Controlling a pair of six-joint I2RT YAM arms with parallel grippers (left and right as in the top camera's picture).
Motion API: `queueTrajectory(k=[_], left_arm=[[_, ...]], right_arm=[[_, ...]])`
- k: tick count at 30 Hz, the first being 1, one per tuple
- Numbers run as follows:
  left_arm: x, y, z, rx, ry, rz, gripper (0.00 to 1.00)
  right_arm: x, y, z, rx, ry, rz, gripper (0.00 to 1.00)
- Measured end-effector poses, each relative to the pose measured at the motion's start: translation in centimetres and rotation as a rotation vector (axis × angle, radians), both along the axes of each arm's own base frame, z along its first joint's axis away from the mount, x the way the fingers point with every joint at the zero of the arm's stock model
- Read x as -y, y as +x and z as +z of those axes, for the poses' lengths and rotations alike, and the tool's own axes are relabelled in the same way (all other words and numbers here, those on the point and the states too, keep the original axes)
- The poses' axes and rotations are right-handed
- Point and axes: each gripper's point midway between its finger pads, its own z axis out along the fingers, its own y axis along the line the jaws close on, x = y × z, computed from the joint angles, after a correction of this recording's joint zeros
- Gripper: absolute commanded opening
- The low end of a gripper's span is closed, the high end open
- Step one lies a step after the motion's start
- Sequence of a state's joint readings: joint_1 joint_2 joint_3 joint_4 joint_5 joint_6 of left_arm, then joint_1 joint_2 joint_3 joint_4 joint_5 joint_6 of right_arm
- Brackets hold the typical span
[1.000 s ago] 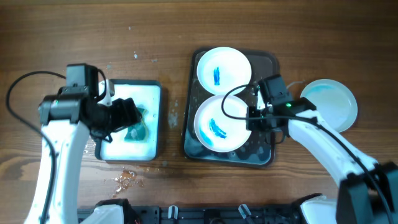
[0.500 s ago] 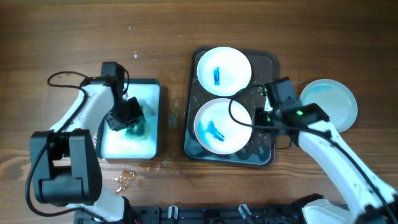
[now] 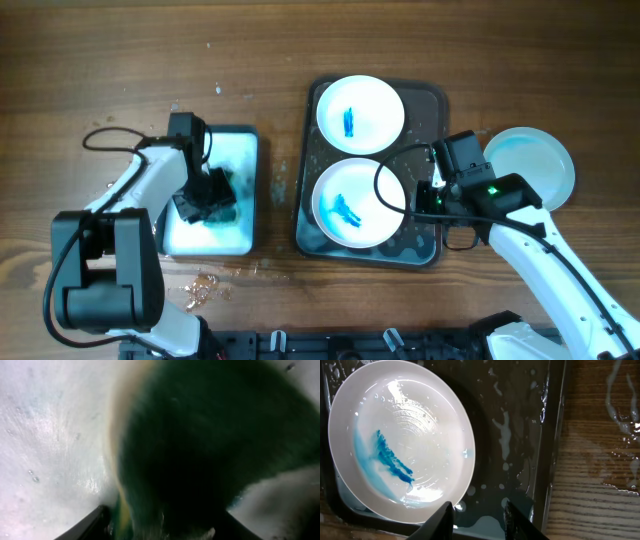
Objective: Clean dirty plates on tray and stack at the side
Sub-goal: 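Grasp the sponge in the soapy tray with the left gripper, then scrub the second plate with the sponge while the right gripper holds it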
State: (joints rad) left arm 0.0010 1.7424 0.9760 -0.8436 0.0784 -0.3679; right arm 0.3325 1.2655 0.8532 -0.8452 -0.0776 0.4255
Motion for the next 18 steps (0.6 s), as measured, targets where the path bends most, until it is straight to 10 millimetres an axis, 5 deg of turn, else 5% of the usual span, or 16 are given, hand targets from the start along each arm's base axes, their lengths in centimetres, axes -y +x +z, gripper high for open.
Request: queueTrajectory(k=[7,16,18], left_arm=[[0.4,-1.5,0.0,-0.033,-0.015,0.010,0.04],[1.1,2.0,10.3,0.104,-0.058,-0.039,0.04],[2.0,2.0,11.9,0.156,-0.089,-0.064,0.04]], right_arm=[[-0.9,1.7,0.7,0.086,0.026,0.059,0.38],[-1.5,3.0,-3.8,0.064,0.016,0.095,0.45],[-1.6,3.4,-5.3,0.040,0.004,0.098,0.36]])
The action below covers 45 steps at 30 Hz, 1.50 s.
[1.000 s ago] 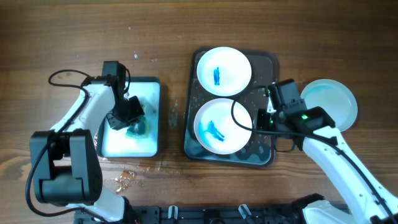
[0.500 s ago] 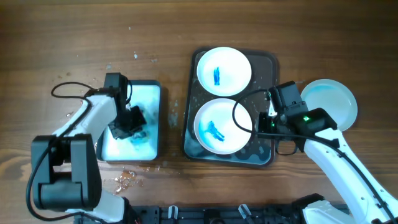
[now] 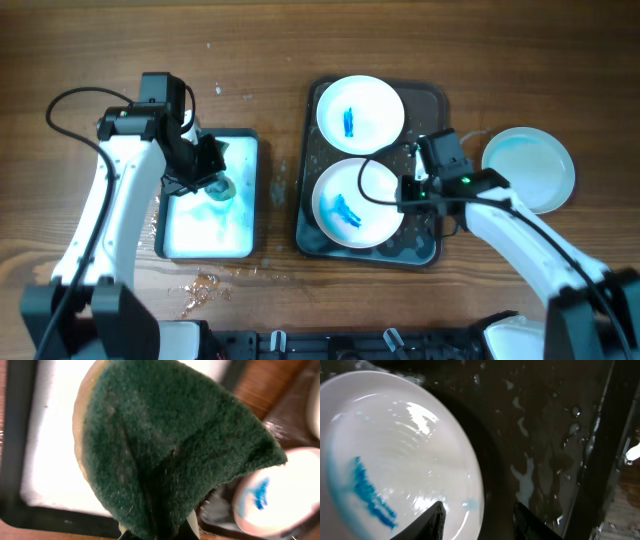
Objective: Clean dirty plates on tray and stack at the side
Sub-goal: 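Scrub the second plate with the sponge while the right gripper holds it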
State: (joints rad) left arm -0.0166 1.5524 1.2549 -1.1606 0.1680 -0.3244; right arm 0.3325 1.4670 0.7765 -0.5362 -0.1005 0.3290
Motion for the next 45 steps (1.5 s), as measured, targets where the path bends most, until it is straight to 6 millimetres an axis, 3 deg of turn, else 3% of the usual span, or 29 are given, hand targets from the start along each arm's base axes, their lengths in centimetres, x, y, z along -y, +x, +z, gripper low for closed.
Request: queueTrajectory(k=[2,4,9,11,15,17,19,23,26,29,34,36,39,42,45], left_arm=[[1.4,-0.2,1.2,0.038,-0.023,-0.044,0.04],[3.2,-0.5,1.8,0.063,-0.039,-0.098,0.04],[8.9,0.5,2.3,0.140,-0.101,-0.188,0.04],[12.6,1.5,1.9,0.179,-0.136,-0.216,0.04],[20.8,1.1,-1.7,0.139,-0.222,-0.264,0.04],[23.0,0.7,-3.6,0.099,-0.247,-0.265,0.04],[25.5,-0.5,-7.0,0.008,-0.269,-0.262,0.04],[26.0,-2.3,-11.5,-0.127,-0.240,-0.234,0.04],[25.2,-3.0,-11.8,-0.171,-0.201,-0.240,0.04],[20.4,-3.9,-12.0,-0.198,0.047,-0.234,0.04],[19.3,-2.9,-12.0,-0.140,0.119,-0.333,0.04],[20.0,-2.4,-12.0,-0.107,0.078,-0.378,0.04],[26.2,-0.3,-11.5,0.033,-0.188,-0.438,0.04],[30.4,-3.1,-11.5,0.004,-0.331,-0.524,0.04],[31.2,-4.7,-11.5,-0.038,-0.356,-0.543,0.04]], right_arm=[[0.0,0.3,-1.5,-0.023,-0.013,0.001,0.26],[0.0,0.3,-2.6,-0.046,-0.020,0.001,0.04],[-0.2,0.2,-3.5,-0.084,-0.001,-0.048,0.04],[-0.2,0.2,-3.5,-0.088,0.006,-0.070,0.04],[-0.2,0.1,-3.5,-0.097,0.011,-0.086,0.04],[-0.2,0.0,-3.5,-0.100,0.010,-0.087,0.04],[-0.2,0.0,-3.5,-0.102,0.011,-0.089,0.04],[-0.2,0.0,-3.5,-0.104,0.010,-0.089,0.04],[-0.2,-0.1,-3.5,-0.104,0.010,-0.089,0.04],[-0.2,0.0,-3.4,-0.104,0.010,-0.089,0.04],[-1.0,-0.4,-3.4,-0.120,0.041,-0.080,0.04],[-0.9,-0.5,-3.4,-0.126,0.039,-0.091,0.04],[-0.8,-0.5,-3.4,-0.127,0.040,-0.094,0.04],[-0.9,-0.5,-3.4,-0.128,0.042,-0.096,0.04],[-0.8,-0.6,-3.5,-0.132,0.040,-0.096,0.04]])
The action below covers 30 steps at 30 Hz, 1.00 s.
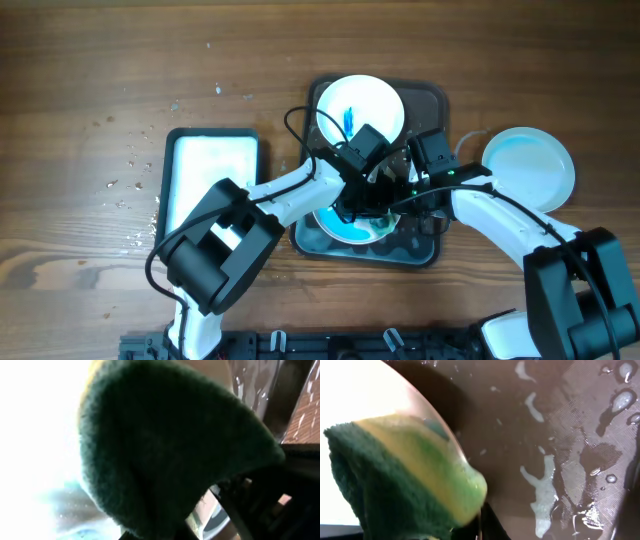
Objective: Clean dirty plates on tray and stack at the side
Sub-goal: 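Scrub the second plate with the sponge while the right gripper holds it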
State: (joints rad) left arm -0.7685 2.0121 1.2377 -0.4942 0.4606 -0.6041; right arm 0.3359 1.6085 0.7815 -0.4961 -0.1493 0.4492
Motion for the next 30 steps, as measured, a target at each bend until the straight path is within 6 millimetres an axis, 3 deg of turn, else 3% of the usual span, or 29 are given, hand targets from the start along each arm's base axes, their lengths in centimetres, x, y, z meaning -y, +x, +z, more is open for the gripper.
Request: queueTrajectory(k=[3,5,7,10,13,17,20,22,24,27,30], left_arm=[[-1.1,-0.9,-0.2,-0.050,0.046,0.006,0.04],[-2.9,-1.3,-0.4,-0.090,0.119,0.029,0.04],[-6.0,-1.4,-0.5,-0.114,0.237,0.070,0.04],[-10.7,0.0,-0.5,-0.085,0.401,0.142,0.04],[-12.2,1.4,-0.5,-0.032,0.450,0.172,0.04],[-10.9,2.7,-0.5,0.035,0.384,0.176,0.04],[-6.3,4.4,0.0,0.095,0.178,0.153,0.04],[-2.3,2.9,0.3,0.069,0.036,0.075,0.04],[-0.3,1.0,0.2,0.039,-0.013,0.016,0.04],[0.1,0.0,0.1,0.008,-0.021,0.002,0.04],[-1.3,-0.6,-0.2,-0.044,0.031,0.017,0.04]], right_arm=[[0.0,0.0,0.0,0.000,0.000,0.000,0.04],[0.0,0.0,0.0,0.000,0.000,0.000,0.04],[0.0,0.0,0.0,0.000,0.000,0.000,0.04],[0.0,0.0,0.0,0.000,0.000,0.000,0.04],[-0.2,0.0,0.0,-0.002,0.007,0.003,0.05],[-0.2,-0.1,0.0,-0.003,0.010,0.004,0.04],[-0.2,-0.1,0.0,-0.003,0.010,0.004,0.04],[-0.2,-0.1,0.0,-0.003,0.010,0.004,0.05],[-0.2,-0.1,0.0,-0.003,0.010,0.004,0.04],[0.0,-0.3,0.0,-0.014,0.006,0.000,0.04],[0.0,-0.3,0.0,-0.014,0.006,0.000,0.04]])
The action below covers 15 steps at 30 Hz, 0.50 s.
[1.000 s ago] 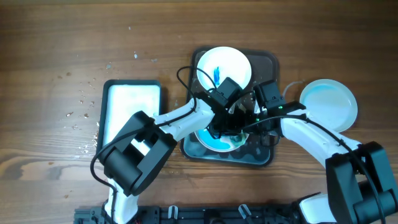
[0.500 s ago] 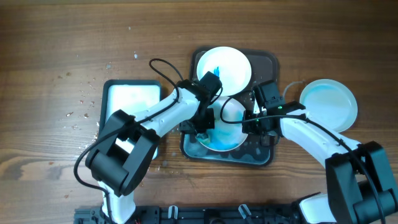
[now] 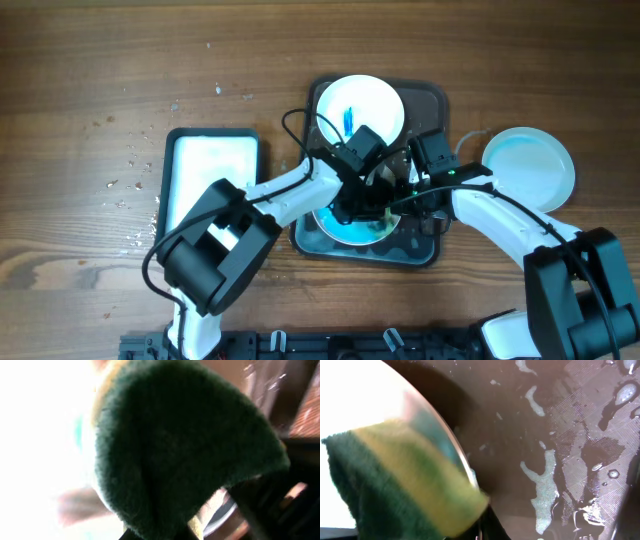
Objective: Clean dirty plates on tray and stack at the side
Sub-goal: 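Scrub the second plate with the sponge while the right gripper holds it, then return the sponge to the soapy tray with the left gripper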
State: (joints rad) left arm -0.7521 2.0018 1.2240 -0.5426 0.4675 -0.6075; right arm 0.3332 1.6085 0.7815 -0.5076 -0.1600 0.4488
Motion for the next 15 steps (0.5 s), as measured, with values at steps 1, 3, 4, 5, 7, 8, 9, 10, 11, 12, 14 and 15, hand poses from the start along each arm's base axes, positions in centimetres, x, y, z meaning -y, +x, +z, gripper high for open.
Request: queueTrajectory(k=[1,3,4,5,7,8,9,10,11,12,14,15], left_arm=[[-1.2,-0.2,-0.1,-0.029,0.049,0.016,0.04],[-4.7,0.2,-0.2,-0.055,0.169,0.074,0.04],[-6.2,0.4,-0.3,-0.057,0.229,0.095,0.04],[-8.4,0.8,-0.2,-0.052,0.304,0.129,0.04],[-10.9,2.1,-0.2,-0.018,0.388,0.180,0.04],[-11.3,2.2,-0.1,-0.006,0.405,0.184,0.04],[-11.6,2.2,0.0,0.000,0.421,0.184,0.04],[-12.1,2.0,0.3,0.002,0.439,0.187,0.04],[-12.4,2.0,1.0,0.015,0.448,0.190,0.04],[-12.6,2.1,1.9,0.030,0.444,0.197,0.04],[-13.2,3.0,5.8,0.109,0.385,0.244,0.04],[-13.8,3.5,8.4,0.159,0.338,0.281,0.04]], right_arm=[[0.0,0.0,0.0,0.000,0.000,0.000,0.04],[0.0,0.0,0.0,0.000,0.000,0.000,0.04],[0.0,0.0,0.0,0.000,0.000,0.000,0.04],[0.0,0.0,0.0,0.000,0.000,0.000,0.04],[-0.1,0.0,0.0,0.000,0.005,0.001,0.04],[-0.2,0.0,0.0,0.001,0.009,0.005,0.04],[-0.4,-0.1,0.1,-0.001,0.015,0.009,0.04],[-0.6,-0.2,0.1,-0.005,0.023,0.013,0.05],[-0.7,-0.2,0.0,-0.006,0.024,0.015,0.04],[-0.7,-0.2,0.1,-0.006,0.025,0.015,0.04],[-0.7,-0.2,0.0,-0.004,0.023,0.026,0.04],[-0.7,-0.2,0.0,-0.001,0.021,0.035,0.04]])
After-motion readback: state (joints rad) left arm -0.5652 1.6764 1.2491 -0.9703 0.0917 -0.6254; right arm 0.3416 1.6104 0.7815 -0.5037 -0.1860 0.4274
